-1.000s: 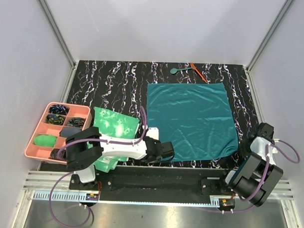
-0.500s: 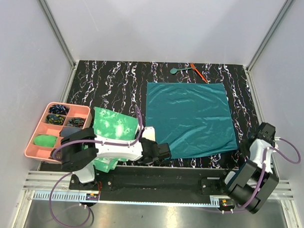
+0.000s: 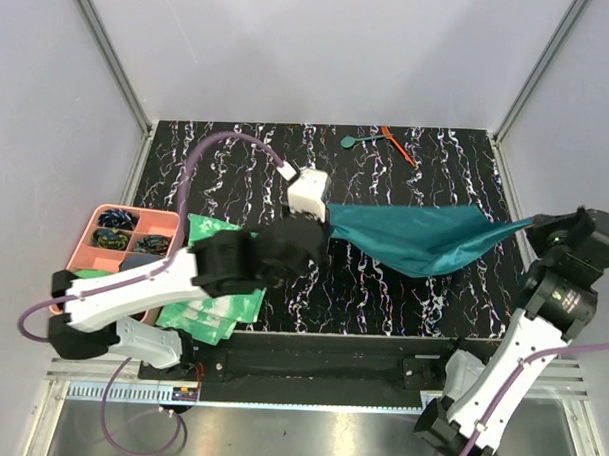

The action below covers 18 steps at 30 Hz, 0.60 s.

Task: Fold the napkin into a case and place the utensils inside
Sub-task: Fold and flatten the napkin at the center of the board.

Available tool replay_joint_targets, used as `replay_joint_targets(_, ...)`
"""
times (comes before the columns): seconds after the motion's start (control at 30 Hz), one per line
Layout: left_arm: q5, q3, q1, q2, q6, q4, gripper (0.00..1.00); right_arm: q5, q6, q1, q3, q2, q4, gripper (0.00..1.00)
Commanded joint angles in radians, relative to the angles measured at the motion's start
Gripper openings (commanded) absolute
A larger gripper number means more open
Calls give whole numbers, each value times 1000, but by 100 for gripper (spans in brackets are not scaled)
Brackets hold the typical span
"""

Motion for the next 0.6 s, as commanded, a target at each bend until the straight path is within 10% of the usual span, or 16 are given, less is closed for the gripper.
replay_joint_targets(0.0,-8,157,-49,-112,265,34,0,-41,-67,14,264,-11,-174,0)
replay_joint_targets(0.37,-48,337,-90,-177,455,95,0,92,-98,110,793,50,-307,0)
replay_joint_targets(0.57,5,374,139,-117,413,91,0,-10,-78,110,658,127,-189,0)
